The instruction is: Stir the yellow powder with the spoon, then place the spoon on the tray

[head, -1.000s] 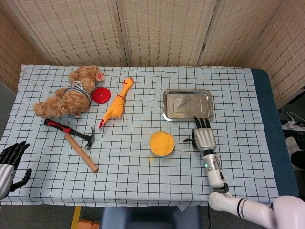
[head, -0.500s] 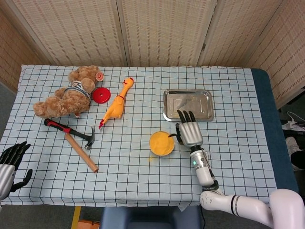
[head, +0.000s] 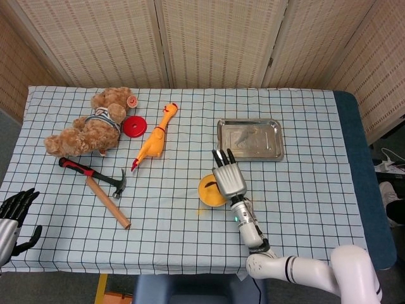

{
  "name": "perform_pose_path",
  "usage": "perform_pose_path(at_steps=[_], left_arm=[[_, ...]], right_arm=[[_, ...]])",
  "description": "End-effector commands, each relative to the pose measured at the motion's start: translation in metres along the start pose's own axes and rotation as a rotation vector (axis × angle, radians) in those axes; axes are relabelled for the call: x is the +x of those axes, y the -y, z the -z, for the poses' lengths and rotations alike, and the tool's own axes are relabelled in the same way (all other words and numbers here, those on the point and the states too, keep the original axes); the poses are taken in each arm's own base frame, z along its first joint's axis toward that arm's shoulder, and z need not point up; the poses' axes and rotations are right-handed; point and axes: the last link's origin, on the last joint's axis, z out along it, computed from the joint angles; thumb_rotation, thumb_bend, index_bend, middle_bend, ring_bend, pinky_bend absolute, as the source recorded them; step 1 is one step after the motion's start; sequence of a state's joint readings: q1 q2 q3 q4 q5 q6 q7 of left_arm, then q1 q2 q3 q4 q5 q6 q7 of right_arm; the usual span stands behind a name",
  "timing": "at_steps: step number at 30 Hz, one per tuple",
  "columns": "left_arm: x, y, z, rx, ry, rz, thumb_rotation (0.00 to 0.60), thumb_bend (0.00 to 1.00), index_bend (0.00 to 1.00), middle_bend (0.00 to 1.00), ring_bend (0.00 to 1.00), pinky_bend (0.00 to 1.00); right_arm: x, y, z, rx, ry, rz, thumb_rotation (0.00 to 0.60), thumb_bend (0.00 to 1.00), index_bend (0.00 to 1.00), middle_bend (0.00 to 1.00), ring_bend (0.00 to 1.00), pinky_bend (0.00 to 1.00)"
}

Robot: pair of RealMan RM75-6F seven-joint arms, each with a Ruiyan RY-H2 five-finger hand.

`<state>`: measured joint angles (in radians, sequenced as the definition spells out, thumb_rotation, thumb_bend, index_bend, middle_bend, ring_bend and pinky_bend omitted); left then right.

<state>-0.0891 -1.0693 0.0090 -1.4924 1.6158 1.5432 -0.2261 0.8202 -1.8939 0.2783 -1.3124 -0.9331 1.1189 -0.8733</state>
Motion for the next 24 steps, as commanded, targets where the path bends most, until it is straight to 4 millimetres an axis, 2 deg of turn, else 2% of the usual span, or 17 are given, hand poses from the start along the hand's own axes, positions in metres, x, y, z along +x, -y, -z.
perform_pose_path(at_steps=[1,13,24], left_arm=[[0.001,0.000,0.001,-0.004,-0.001,0.002,0.600,0.46,0.00,0.00,0.00,0.09],[0.002,-0.002,0.004,-0.017,-0.009,0.006,0.600,0.46,0.00,0.00,0.00,0.09],[0.002,-0.003,0.004,-0.022,-0.009,0.005,0.600,0.46,0.00,0.00,0.00,0.09]], right_arm=[[-0.001,0.005,0.004,0.011,0.001,0.026,0.600,0.32,0.58,0.04,0.00,0.00],[-0.006,-0.003,0.022,0.015,0.060,0.070,0.600,0.32,0.50,0.04,0.00,0.00],[-0.001,-0.017,0.035,0.005,0.042,0.042,0.600,0.32,0.49,0.04,0.00,0.00]])
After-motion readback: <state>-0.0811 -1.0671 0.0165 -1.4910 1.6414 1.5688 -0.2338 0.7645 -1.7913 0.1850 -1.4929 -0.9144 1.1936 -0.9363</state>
